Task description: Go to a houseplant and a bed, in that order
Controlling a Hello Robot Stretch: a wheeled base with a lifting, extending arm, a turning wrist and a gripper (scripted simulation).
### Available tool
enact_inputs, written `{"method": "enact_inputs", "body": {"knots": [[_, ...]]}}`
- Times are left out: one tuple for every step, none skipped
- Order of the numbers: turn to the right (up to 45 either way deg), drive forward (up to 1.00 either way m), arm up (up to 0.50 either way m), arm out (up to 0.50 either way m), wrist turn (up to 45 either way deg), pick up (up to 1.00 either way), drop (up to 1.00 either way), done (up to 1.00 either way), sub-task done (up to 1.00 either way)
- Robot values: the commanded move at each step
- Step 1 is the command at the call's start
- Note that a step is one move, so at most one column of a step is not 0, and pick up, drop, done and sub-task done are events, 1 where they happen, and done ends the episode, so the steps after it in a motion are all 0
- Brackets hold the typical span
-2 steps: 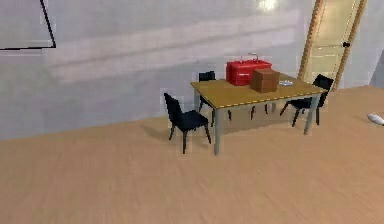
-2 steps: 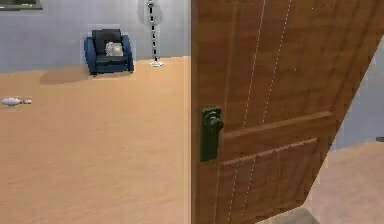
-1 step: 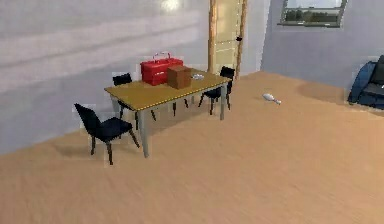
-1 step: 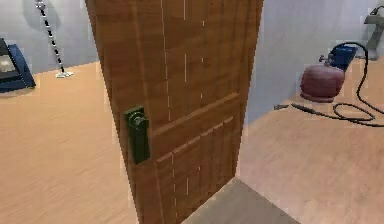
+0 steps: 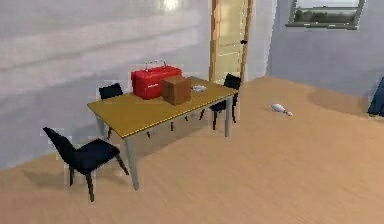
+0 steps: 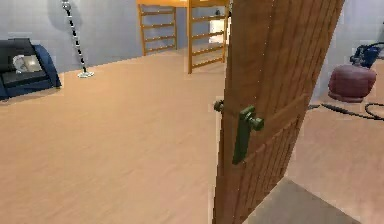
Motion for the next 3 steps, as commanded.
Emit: {"method": "enact_inputs", "body": {"knots": [[45.0, 0.0, 0.0, 0.0, 0.0, 0.0, 0.0, 0.0, 0.0], [21.0, 0.0, 0.0, 0.0, 0.0, 0.0, 0.0, 0.0, 0.0], [0.0, 1.0, 0.0, 0.0, 0.0, 0.0, 0.0, 0.0, 0.0]]}}
